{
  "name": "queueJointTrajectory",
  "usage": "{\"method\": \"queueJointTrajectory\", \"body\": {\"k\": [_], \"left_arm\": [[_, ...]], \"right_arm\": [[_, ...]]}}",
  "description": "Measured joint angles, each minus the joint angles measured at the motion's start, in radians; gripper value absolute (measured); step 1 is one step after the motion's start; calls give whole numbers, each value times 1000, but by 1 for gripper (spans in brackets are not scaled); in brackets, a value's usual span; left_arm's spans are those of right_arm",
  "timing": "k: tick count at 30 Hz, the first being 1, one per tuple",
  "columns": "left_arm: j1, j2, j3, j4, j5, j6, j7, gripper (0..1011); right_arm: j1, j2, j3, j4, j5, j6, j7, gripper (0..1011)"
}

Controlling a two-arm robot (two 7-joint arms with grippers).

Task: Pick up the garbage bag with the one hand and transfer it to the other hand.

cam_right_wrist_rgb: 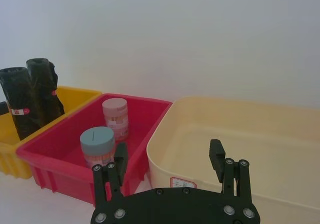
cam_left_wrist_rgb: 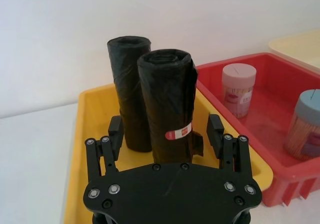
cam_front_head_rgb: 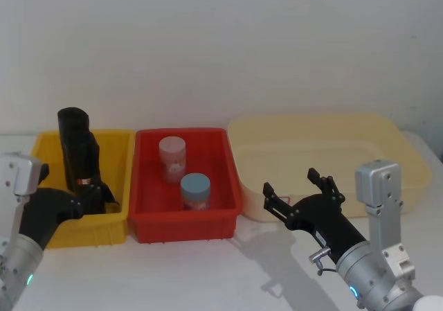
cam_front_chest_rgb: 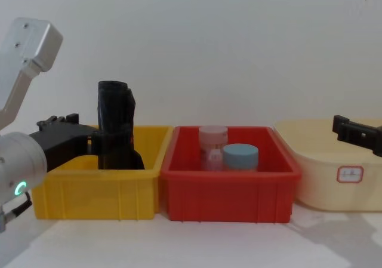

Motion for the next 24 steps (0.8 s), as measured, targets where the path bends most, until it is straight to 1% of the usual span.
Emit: {"method": "queueJointTrajectory", "body": {"k": [4,9,13,15,16,20,21,22,24], "left_arm": [[-18,-7,2,23,-2,-3,-17,1001],[-52,-20,9,68,-5,-10,-46,1001],[-78,-32,13,105,-8,-20,-69,1001],[-98,-42,15,134,-10,-30,-83,1001],[-98,-42,15,134,-10,-30,-83,1001],[-124,-56,16,174,-12,-46,-103,1001],[-124,-56,16,174,-12,-46,-103,1001],[-138,-63,16,196,-12,-54,-113,1001],[-145,-66,16,204,-12,-57,-117,1001]], "right_arm": [[0,0,0,0,0,0,0,1000],[0,0,0,0,0,0,0,1000],[0,0,0,0,0,0,0,1000],[0,0,0,0,0,0,0,1001],[0,0,0,0,0,0,0,1000],[0,0,0,0,0,0,0,1001],[0,0,0,0,0,0,0,1001],[0,0,0,0,0,0,0,1000],[0,0,0,0,0,0,0,1000]]}}
